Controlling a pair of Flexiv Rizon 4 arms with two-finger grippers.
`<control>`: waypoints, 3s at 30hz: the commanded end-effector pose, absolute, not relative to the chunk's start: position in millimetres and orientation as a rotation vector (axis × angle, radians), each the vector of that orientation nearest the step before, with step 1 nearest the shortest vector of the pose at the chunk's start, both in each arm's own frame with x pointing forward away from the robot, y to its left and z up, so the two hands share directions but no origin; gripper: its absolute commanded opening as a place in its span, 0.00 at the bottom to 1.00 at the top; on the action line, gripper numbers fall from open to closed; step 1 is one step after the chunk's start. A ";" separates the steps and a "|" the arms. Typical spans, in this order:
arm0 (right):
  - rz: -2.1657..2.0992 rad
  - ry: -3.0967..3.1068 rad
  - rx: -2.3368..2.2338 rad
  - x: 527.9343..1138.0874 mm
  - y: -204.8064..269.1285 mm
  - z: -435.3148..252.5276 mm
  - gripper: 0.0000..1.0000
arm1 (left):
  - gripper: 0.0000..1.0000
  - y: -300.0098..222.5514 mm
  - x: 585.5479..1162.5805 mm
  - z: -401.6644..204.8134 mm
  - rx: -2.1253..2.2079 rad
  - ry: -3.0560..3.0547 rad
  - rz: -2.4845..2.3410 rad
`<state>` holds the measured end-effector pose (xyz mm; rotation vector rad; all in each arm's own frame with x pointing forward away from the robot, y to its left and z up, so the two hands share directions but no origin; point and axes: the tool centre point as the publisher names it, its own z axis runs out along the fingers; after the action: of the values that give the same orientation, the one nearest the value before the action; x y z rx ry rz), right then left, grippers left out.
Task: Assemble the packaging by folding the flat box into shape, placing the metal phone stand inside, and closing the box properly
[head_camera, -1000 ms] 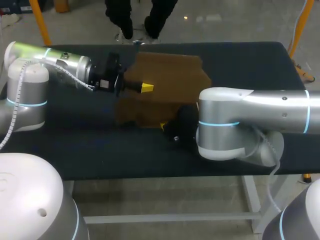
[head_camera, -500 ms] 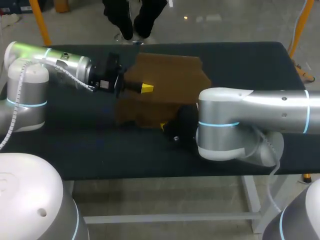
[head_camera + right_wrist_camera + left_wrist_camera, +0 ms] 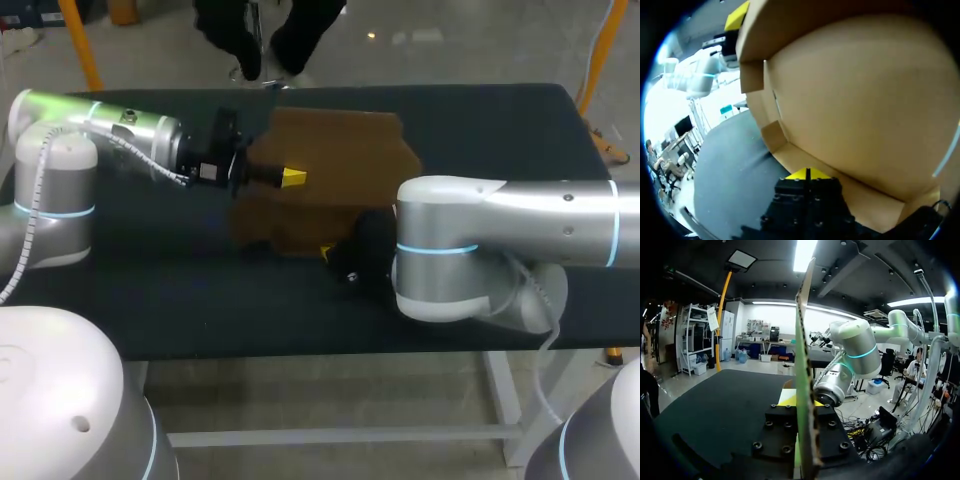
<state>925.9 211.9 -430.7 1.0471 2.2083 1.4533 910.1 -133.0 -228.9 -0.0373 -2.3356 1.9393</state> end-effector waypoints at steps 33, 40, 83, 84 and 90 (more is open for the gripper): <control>1.491 2.159 0.939 889.7 205.3 -401.2 0.00 | 0.00 -132.6 909.4 -233.1 -0.037 -2.329 1.955; 1.539 2.151 0.897 864.8 193.6 -379.4 0.00 | 0.00 -132.6 909.4 -233.1 -0.037 -2.329 1.955; 1.569 2.298 0.511 803.8 2.1 -333.2 0.58 | 0.00 -132.6 909.4 -233.1 -0.037 -2.329 1.955; 1.569 2.297 0.507 805.9 -0.5 -333.3 0.58 | 0.00 -132.6 909.4 -233.1 -0.037 -2.329 1.955; 1.556 2.296 0.487 824.2 -13.0 -336.5 0.79 | 0.00 -132.6 909.4 -233.1 -0.037 -2.329 1.955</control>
<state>823.1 -1.3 -337.0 0.5303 2.2737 1.5002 909.3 -132.6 -230.2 -0.0353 -2.3303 1.9556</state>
